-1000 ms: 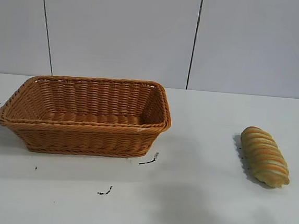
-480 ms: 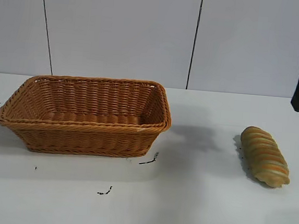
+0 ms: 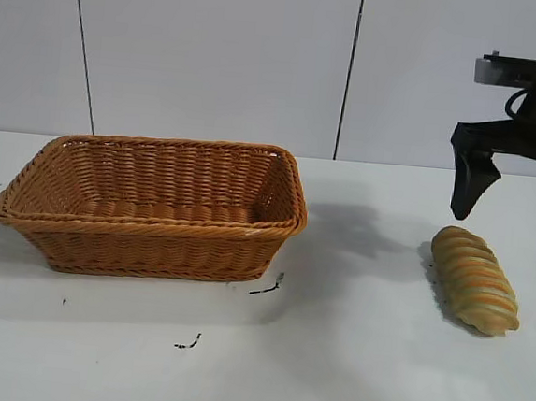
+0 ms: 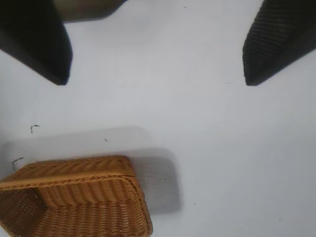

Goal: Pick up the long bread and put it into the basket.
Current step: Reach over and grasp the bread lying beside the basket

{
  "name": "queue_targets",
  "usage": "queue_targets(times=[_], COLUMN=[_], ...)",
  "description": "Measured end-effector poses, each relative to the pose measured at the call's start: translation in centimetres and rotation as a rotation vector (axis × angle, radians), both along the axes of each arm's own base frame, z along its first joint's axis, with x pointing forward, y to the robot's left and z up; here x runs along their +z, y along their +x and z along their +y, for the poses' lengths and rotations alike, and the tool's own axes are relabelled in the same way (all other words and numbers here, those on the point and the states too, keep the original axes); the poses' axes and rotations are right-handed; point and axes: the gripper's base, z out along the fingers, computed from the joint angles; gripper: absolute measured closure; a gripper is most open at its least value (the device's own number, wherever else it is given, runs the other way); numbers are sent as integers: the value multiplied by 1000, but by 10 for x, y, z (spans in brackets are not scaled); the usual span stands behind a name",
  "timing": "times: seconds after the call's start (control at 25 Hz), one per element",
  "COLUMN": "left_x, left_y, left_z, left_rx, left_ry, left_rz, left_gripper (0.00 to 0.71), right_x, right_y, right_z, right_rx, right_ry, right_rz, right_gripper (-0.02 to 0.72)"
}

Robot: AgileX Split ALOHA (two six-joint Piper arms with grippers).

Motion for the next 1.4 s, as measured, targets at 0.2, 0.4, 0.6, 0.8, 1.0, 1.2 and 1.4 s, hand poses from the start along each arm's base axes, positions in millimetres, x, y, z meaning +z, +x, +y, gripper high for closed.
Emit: queue_targets(times=[0.2,0.4,0.6,0.8,1.0,1.2,1.4], left_x=[0,0,0,0,0,0,0], left_y=[0,0,0,0,0,0,0], left_z=[0,0,0,0,0,0,0], left_rx=[0,0,0,0,0,0,0], left_ry=[0,0,0,0,0,0,0], left_rz=[0,0,0,0,0,0,0], left_gripper=[18,18,18,18,18,18,18], right_x=[-21,-29,-41,-44,-44,-37,7], right_y=[5,9,9,9,9,8,23], right_z=[0,1,2,2,1,-2,-1], right_rx=[0,-3,-9,-3,7,31,33], right_ry=[-1,5,10,9,-3,-31,-35], right_rz=[8,-6,19,26,30,27,-50], right_gripper=[14,14,14,92,555,573,574])
